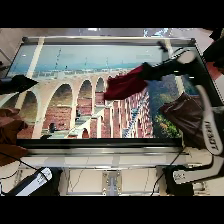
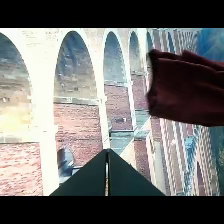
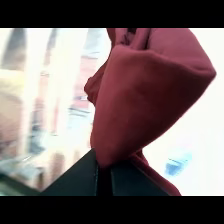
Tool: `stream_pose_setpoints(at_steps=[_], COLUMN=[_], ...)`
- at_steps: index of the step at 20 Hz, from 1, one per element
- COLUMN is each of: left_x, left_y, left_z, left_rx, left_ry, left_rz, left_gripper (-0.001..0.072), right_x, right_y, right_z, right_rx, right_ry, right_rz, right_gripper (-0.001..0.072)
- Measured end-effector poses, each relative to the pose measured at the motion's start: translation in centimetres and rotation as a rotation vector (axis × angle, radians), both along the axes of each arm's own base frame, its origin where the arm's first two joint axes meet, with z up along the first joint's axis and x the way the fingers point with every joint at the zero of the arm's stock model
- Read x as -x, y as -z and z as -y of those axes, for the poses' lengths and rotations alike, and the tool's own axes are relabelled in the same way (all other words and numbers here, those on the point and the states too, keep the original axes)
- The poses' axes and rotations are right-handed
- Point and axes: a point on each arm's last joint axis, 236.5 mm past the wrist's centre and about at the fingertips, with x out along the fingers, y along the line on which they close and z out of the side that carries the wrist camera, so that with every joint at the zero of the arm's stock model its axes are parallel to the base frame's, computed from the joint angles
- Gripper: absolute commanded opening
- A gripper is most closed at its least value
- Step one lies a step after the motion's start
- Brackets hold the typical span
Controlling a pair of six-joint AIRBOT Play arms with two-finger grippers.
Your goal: Fold the shirts.
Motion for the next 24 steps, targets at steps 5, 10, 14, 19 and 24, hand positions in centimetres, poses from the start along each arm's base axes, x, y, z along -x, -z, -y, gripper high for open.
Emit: stream_pose_setpoints(at_steps=[5, 10, 14, 19, 24], left_x=[0.0, 0.2, 0.5, 0.8, 0.7], left_y=[0.0, 0.0, 0.0, -0.1, -0.8], left_z=[0.0, 0.2, 0.7, 1.1, 1.8], left_rx=[0.000, 0.007, 0.018, 0.035, 0.073], left_ry=[0.000, 0.009, 0.027, 0.041, 0.051], left_rz=[0.000, -0.006, -0.017, -0.020, -0.003], left_gripper=[0.0016, 0.0016, 0.0016, 0.0016, 0.0017], right_x=[11.5, 26.4, 32.3, 26.7, 17.5], right_y=[-5.4, -1.1, 4.1, -3.4, -15.6], right_z=[19.8, 27.5, 27.4, 26.9, 15.8], right_rx=[0.308, 0.361, 0.294, 0.204, 0.036], right_ry=[0.392, 0.737, 0.860, 0.880, 0.420], right_rz=[-0.065, -0.275, -0.429, -0.084, 0.422], right_gripper=[0.0012, 0.0141, 0.0392, 0.0006, 0.0014])
